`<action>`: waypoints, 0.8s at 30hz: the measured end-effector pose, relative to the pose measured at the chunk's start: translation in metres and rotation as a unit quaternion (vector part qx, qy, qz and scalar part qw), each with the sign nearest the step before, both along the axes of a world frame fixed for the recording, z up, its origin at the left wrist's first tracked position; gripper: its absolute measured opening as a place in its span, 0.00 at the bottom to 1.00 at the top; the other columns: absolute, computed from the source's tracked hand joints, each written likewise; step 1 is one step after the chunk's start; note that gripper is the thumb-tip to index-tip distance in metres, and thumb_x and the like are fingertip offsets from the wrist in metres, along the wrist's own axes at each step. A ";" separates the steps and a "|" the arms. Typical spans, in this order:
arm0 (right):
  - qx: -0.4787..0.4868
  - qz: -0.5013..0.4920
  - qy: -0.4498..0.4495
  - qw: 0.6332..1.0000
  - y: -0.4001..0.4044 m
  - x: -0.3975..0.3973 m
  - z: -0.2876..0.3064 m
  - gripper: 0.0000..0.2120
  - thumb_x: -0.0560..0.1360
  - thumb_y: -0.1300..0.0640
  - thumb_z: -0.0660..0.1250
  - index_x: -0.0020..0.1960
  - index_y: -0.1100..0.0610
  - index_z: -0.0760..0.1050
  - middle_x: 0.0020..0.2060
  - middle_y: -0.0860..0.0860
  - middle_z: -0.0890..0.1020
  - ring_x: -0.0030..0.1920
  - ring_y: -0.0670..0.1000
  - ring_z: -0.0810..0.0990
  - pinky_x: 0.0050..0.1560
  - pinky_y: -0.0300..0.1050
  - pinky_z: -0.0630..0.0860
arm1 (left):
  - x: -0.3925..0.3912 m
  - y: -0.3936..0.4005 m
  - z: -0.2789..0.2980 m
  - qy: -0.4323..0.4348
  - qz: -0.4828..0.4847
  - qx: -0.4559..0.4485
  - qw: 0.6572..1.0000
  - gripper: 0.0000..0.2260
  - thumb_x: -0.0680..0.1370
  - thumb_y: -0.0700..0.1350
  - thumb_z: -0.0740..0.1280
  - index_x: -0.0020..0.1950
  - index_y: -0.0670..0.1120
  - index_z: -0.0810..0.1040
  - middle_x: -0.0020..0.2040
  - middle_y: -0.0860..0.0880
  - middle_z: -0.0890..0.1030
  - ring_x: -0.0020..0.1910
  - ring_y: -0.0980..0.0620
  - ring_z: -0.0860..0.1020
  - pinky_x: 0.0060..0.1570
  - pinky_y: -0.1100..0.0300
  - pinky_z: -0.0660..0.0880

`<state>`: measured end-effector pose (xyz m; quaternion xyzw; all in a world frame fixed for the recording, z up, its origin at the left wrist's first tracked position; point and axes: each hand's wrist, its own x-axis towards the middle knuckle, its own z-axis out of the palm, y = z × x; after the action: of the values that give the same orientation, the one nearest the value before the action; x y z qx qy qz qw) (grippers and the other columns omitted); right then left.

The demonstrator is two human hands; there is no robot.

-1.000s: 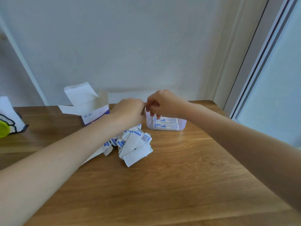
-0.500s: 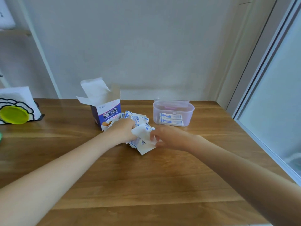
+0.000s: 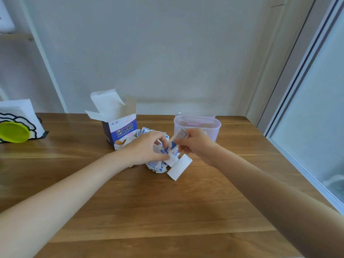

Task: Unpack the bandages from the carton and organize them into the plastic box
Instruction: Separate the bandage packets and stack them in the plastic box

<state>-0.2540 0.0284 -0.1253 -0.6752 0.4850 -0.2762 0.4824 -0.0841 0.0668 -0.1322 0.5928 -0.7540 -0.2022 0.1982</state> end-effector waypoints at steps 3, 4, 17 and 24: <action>0.033 -0.001 -0.003 0.999 -0.006 -0.014 0.002 0.04 0.75 0.66 0.65 0.42 0.60 0.76 0.35 0.56 0.79 0.30 0.48 0.72 0.33 0.38 0.71 | 0.006 -0.008 -0.004 -0.103 -0.024 -0.012 0.994 0.13 0.72 0.49 0.70 0.55 0.55 0.74 0.59 0.55 0.75 0.59 0.55 0.71 0.54 0.59 0.69; 0.033 -0.011 0.002 0.999 -0.006 -0.017 0.002 0.03 0.74 0.66 0.66 0.43 0.60 0.76 0.37 0.56 0.79 0.31 0.48 0.72 0.33 0.37 0.71 | 0.004 -0.010 -0.006 -0.160 -0.046 -0.012 0.986 0.15 0.73 0.49 0.69 0.58 0.54 0.74 0.60 0.55 0.75 0.60 0.54 0.70 0.55 0.59 0.69; -0.056 0.026 0.174 0.983 0.001 -0.035 -0.006 0.11 0.73 0.68 0.62 0.55 0.61 0.73 0.43 0.55 0.79 0.40 0.56 0.82 0.50 0.50 0.81 | 0.009 -0.019 0.007 -0.124 0.021 -0.035 0.991 0.08 0.78 0.46 0.64 0.45 0.47 0.82 0.42 0.50 0.82 0.41 0.50 0.79 0.40 0.55 0.74; -0.036 0.004 0.112 0.993 -0.003 -0.035 -0.003 0.05 0.77 0.64 0.59 0.46 0.59 0.74 0.41 0.52 0.77 0.40 0.49 0.77 0.43 0.39 0.74 | 0.011 -0.019 0.014 0.130 0.130 -0.001 0.983 0.04 0.76 0.43 0.66 0.47 0.45 0.80 0.43 0.51 0.81 0.42 0.55 0.79 0.39 0.63 0.75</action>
<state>-0.2887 0.0257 -0.1281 -0.7205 0.5230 -0.2146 0.4015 -0.0733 0.0474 -0.1179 0.6540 -0.6386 -0.2492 0.3200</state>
